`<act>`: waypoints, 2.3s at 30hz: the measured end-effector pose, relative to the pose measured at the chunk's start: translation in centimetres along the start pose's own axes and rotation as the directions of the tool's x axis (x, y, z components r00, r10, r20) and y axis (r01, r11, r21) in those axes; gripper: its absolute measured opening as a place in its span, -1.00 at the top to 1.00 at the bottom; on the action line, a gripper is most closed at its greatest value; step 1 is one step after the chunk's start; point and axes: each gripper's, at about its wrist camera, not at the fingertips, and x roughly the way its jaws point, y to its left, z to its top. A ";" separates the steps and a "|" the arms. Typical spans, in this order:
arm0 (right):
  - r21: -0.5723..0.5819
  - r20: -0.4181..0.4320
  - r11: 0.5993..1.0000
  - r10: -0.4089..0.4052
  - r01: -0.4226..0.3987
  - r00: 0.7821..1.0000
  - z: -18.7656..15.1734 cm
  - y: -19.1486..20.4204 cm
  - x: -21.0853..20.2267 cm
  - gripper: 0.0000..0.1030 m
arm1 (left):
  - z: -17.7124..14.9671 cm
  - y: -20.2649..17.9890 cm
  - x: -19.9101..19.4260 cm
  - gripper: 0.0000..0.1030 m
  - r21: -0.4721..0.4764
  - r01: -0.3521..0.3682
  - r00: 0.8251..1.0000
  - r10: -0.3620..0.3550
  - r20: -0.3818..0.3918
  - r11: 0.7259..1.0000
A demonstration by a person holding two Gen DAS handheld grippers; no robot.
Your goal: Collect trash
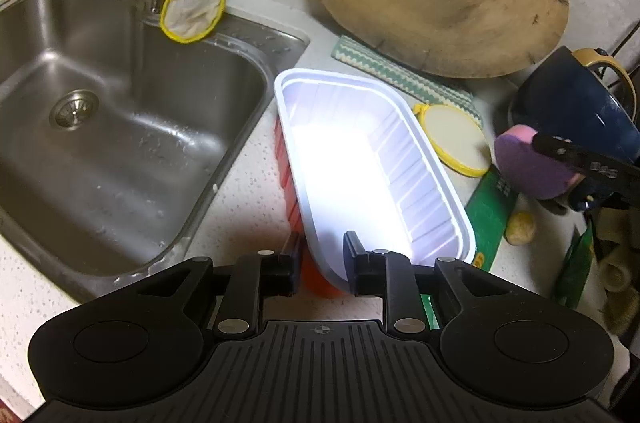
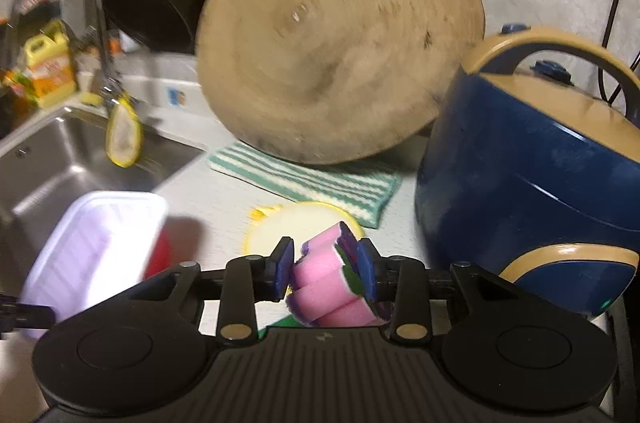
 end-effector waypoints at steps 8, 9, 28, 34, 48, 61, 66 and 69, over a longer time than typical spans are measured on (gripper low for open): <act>0.064 0.020 0.993 0.102 -0.103 0.995 -1.3 1.1 -4.5 0.35 | -1.2 -0.5 -0.9 0.48 0.069 0.023 1.000 -0.022 -0.012 0.997; 0.070 0.011 0.993 0.099 -0.099 0.995 -1.9 1.6 -4.8 0.35 | -1.4 -0.4 -1.1 0.48 0.077 0.028 1.000 -0.027 -0.014 0.997; 0.058 -0.148 0.990 -0.115 0.125 0.982 -12.3 8.4 -11.5 0.00 | -3.7 1.8 -4.8 0.51 0.154 0.072 0.996 -0.080 0.044 0.985; 0.063 -0.174 0.970 -0.223 0.237 0.959 -13.1 7.8 -11.6 0.00 | -4.5 1.9 -5.5 0.50 0.178 0.077 0.996 -0.086 0.039 0.981; -0.039 -0.032 0.975 -0.220 0.219 0.975 -12.6 10.6 -13.8 -0.10 | -3.5 3.7 -3.4 0.49 0.140 0.074 0.994 -0.084 0.069 0.987; 0.143 0.042 0.938 -0.325 0.316 0.945 -9.3 7.2 -11.4 0.34 | -5.7 2.6 -4.7 0.50 0.288 0.187 0.982 -0.182 -0.043 0.939; 0.242 -0.096 0.934 -0.247 0.264 0.964 -10.9 5.6 -10.3 0.46 | -5.8 3.6 -5.2 0.50 0.262 0.182 0.983 -0.179 -0.036 0.948; 0.228 -0.116 0.951 -0.187 0.209 0.976 -12.3 6.8 -11.0 0.46 | -5.4 4.0 -5.1 0.50 0.238 0.175 0.984 -0.175 -0.023 0.955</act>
